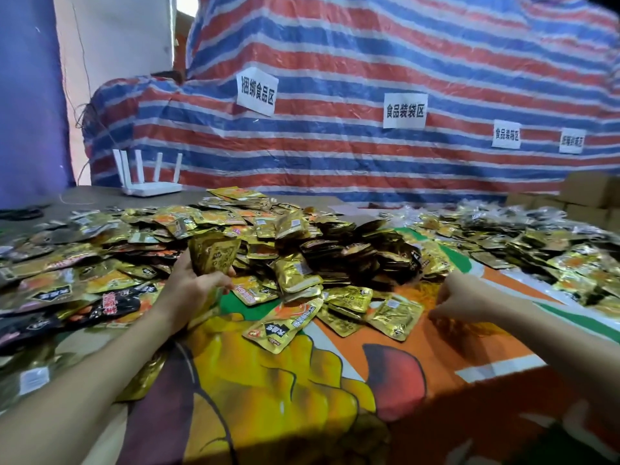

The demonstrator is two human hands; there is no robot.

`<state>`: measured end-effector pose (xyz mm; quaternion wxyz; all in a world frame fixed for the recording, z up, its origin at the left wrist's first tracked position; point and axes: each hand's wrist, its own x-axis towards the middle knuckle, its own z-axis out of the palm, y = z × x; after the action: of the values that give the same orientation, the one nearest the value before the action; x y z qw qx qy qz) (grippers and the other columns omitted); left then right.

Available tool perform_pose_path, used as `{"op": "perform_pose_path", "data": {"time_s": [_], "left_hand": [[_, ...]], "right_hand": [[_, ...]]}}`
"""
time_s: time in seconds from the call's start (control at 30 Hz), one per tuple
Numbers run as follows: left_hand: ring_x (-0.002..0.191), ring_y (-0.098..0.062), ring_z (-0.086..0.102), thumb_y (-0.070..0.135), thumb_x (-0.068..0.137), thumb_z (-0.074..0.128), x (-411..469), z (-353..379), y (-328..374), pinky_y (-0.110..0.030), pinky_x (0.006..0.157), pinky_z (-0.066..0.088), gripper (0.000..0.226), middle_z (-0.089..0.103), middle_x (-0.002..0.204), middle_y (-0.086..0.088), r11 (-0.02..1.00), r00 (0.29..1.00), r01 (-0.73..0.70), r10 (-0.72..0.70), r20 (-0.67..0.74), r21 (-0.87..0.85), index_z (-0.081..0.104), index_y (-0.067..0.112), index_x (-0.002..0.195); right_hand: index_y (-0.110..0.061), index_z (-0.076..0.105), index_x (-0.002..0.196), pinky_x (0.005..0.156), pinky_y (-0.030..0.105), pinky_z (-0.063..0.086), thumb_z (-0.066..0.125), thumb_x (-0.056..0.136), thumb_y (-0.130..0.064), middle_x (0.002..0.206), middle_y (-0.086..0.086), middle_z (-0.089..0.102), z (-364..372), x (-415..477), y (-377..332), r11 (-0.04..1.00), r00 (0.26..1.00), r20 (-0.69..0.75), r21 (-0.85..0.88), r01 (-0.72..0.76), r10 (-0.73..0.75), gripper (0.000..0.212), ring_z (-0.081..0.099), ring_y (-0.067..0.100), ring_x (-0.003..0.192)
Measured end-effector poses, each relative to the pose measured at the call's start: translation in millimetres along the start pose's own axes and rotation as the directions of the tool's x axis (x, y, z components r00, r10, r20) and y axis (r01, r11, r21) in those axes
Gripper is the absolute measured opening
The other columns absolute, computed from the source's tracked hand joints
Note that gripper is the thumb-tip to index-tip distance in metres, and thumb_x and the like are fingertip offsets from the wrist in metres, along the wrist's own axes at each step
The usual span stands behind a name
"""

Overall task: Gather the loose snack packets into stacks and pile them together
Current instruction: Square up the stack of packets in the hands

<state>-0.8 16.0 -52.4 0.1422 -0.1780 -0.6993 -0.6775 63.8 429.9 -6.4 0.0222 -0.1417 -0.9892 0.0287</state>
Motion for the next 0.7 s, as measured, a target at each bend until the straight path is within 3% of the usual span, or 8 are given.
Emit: {"op": "perform_pose_path", "data": {"time_s": [0.07,0.17,0.3,0.43,0.53,0.7], "left_hand": [[0.086,-0.04,0.064,0.007,0.058,0.065,-0.7,0.7,0.2,-0.049,0.079,0.053,0.055,0.065,0.094,-0.032,1.0,1.0,0.002,-0.002,0.009,0.018,0.056,-0.016,0.107],[0.081,-0.037,0.062,0.006,0.059,0.065,-1.5,2.1,1.9,-0.046,0.076,0.051,0.053,0.064,0.088,-0.026,1.0,1.0,0.012,-0.012,0.012,0.002,0.056,-0.018,0.105],[0.077,-0.035,0.062,-0.002,0.063,0.068,-1.1,0.8,2.5,-0.041,0.071,0.051,0.045,0.063,0.084,-0.024,1.0,1.0,0.02,-0.02,0.012,-0.014,0.056,-0.017,0.104],[0.072,-0.031,0.063,-0.009,0.066,0.07,-0.3,-0.8,2.1,-0.038,0.068,0.052,0.038,0.064,0.082,-0.022,1.0,1.0,0.029,-0.029,-0.004,0.002,0.057,-0.017,0.101],[0.074,-0.032,0.062,-0.025,0.08,0.057,2.3,-2.3,-1.6,-0.039,0.068,0.052,0.024,0.064,0.082,-0.022,0.998,0.999,0.04,-0.039,-0.02,0.043,0.056,-0.018,0.103],[0.078,-0.035,0.061,-0.023,0.083,0.055,3.1,-3.9,-4.0,-0.042,0.072,0.051,0.024,0.065,0.085,-0.022,0.997,0.999,0.041,-0.04,-0.016,0.062,0.057,-0.017,0.106]], "right_hand": [[-0.011,0.076,0.077,0.067,0.034,0.057,0.076,0.084,-0.027,0.076,0.006,0.074,5.9,0.8,-0.7,1.0,0.998,-0.054,0.012,0.019,-0.018,0.018,0.069,0.019,0.073],[-0.017,0.071,0.072,0.063,0.033,0.057,0.069,0.083,-0.015,0.075,0.001,0.071,7.6,2.1,-5.8,0.999,0.996,-0.089,-0.03,0.012,-0.015,0.011,0.068,0.018,0.074],[-0.013,0.051,0.058,0.051,0.027,0.031,0.059,0.073,-0.005,0.061,0.002,0.048,3.0,4.7,-6.0,0.997,0.989,-0.14,-0.054,-0.047,0.039,0.019,0.044,0.022,0.057],[-0.017,0.034,0.058,0.056,0.033,0.024,0.055,0.078,0.003,0.058,0.005,0.036,-2.7,12.5,-0.4,1.0,0.994,-0.11,0.005,-0.027,0.027,0.034,0.034,0.022,0.056],[-0.015,0.035,0.063,0.053,0.031,0.025,0.052,0.084,0.001,0.061,0.004,0.039,-4.2,15.5,5.1,0.998,0.995,-0.101,-0.055,-0.03,0.024,0.03,0.035,0.022,0.055],[-0.014,0.038,0.06,0.05,0.029,0.029,0.059,0.083,-0.003,0.058,0.003,0.04,-8.6,17.6,7.1,0.996,0.986,-0.167,-0.082,-0.025,0.01,0.033,0.037,0.02,0.051]]}}
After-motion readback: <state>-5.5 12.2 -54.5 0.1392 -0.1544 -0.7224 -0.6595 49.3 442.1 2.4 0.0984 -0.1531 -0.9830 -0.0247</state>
